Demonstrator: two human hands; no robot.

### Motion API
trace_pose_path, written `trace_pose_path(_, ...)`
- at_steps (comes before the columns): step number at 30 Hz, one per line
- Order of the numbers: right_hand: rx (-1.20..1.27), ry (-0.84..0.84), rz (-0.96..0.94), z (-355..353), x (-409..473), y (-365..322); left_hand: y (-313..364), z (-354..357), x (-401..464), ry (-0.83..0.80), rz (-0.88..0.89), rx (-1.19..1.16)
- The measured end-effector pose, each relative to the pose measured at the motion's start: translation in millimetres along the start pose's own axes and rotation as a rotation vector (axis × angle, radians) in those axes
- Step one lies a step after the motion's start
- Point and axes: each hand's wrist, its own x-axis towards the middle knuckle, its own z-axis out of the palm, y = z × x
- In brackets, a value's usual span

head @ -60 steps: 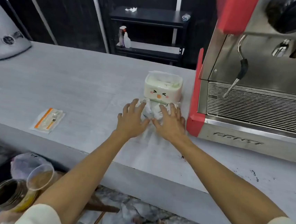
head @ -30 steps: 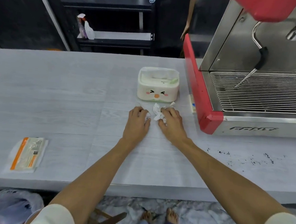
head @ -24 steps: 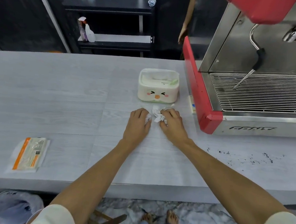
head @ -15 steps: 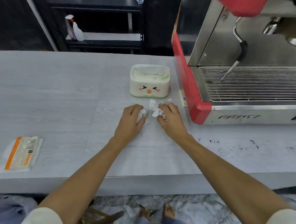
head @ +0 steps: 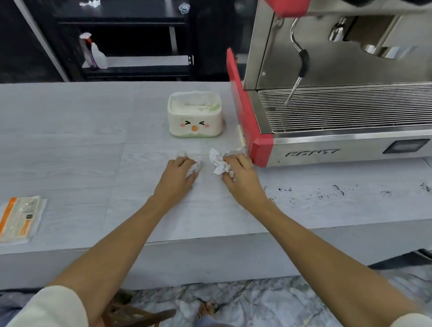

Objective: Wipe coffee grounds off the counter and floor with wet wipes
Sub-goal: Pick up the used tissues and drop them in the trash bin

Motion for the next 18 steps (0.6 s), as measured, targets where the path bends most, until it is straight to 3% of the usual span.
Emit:
trace_pose_path(11,0.046,0.025,-0.067,-44.9,-50.2,27.3,74.3,16.9,-37.7,0.199,0.033,-0.023)
trace_pose_path(18,-0.008,0.051,0.02,-103.1,-101.6,74.7,147.1,49.7,-51.7,0.156,0.106,-0.056)
